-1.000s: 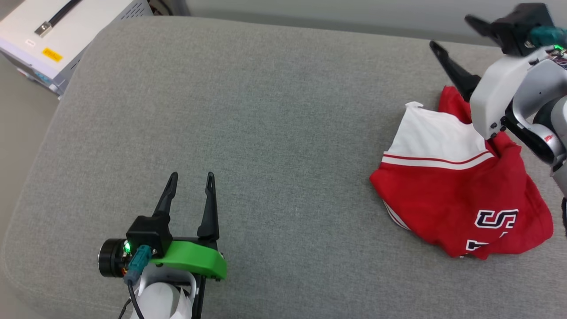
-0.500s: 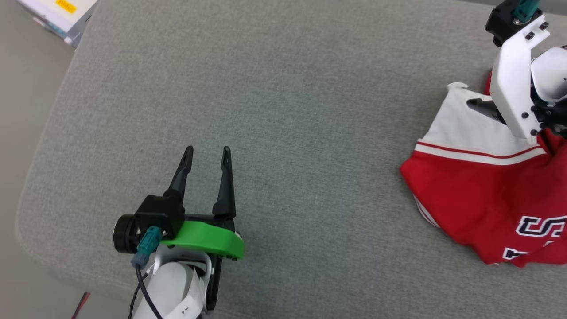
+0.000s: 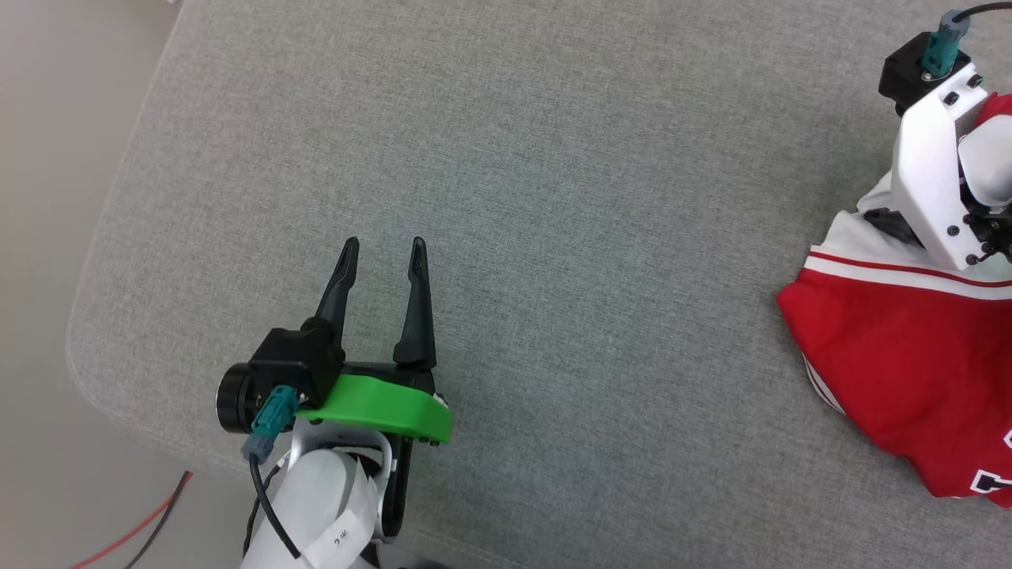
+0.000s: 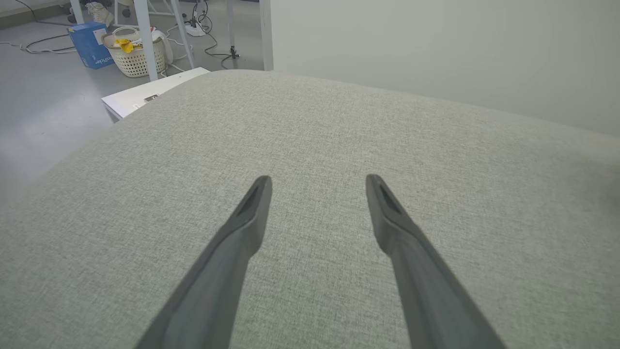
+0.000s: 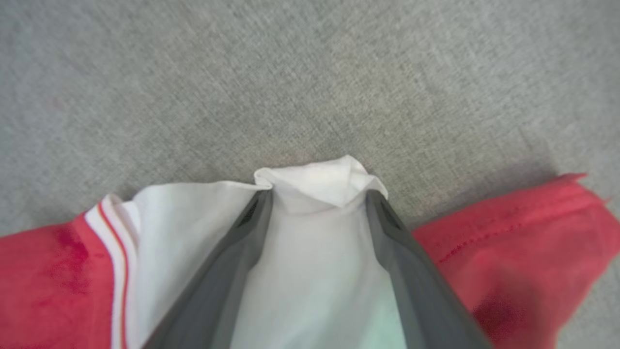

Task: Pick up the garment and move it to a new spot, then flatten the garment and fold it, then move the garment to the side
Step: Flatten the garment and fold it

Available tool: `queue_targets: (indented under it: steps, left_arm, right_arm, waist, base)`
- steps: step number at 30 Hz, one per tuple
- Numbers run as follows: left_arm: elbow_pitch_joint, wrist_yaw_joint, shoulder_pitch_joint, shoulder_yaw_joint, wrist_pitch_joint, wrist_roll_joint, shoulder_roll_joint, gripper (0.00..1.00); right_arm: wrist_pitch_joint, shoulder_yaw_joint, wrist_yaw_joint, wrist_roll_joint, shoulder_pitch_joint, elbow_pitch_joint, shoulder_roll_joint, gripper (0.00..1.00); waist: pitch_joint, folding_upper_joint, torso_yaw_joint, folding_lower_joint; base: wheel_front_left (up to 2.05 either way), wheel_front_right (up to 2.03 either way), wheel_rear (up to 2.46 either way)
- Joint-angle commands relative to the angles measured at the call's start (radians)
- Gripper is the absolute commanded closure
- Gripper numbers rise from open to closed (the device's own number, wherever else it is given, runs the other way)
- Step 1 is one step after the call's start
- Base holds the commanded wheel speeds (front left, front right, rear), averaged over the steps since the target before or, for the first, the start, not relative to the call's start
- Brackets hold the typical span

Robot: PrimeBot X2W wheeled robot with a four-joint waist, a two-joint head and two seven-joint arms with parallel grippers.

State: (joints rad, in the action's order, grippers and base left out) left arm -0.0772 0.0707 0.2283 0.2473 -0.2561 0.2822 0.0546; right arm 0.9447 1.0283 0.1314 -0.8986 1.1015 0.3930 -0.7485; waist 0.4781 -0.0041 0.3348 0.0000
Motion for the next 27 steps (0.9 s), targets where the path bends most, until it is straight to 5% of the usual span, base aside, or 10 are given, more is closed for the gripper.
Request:
queue_targets:
  steps: [1,2,3,15,27]
  left_arm:
    - [-0.003,0.007,0.021,-0.004,-0.006,0.004,-0.004,0.00]
    - [-0.005,0.008,0.021,-0.006,-0.006,0.003,-0.004,0.00]
    - [-0.007,0.009,0.020,-0.008,-0.006,0.002,-0.004,0.00]
    - [-0.032,0.001,-0.022,-0.041,-0.006,-0.026,-0.004,0.00]
    - [-0.038,-0.018,-0.109,-0.101,-0.006,-0.071,-0.004,0.00]
  right_arm:
    - [-0.016,0.076,-0.001,-0.014,-0.062,0.039,0.026,0.00]
    - [-0.029,0.083,-0.001,-0.014,-0.055,0.037,0.027,0.89]
    - [-0.038,0.087,-0.001,-0.015,-0.049,0.037,0.029,1.00]
    - [-0.387,0.050,-0.001,-0.029,0.074,-0.004,0.048,1.00]
    - [-0.604,0.016,-0.001,-0.024,0.022,-0.219,-0.152,1.00]
  waist:
    - [0.003,0.0041,0.003,0.0000]
    - [-0.002,0.0041,0.000,0.0000]
    - [-0.005,0.0041,-0.003,0.0000]
    - [-0.124,0.0041,-0.048,0.0000]
    - [-0.261,0.0041,-0.137,0.0000]
  base:
    - [0.00,0.00,0.00]
    - [0.00,0.00,0.00]
    - [0.00,0.00,0.00]
    - [0.00,0.00,0.00]
    - [0.00,0.00,0.00]
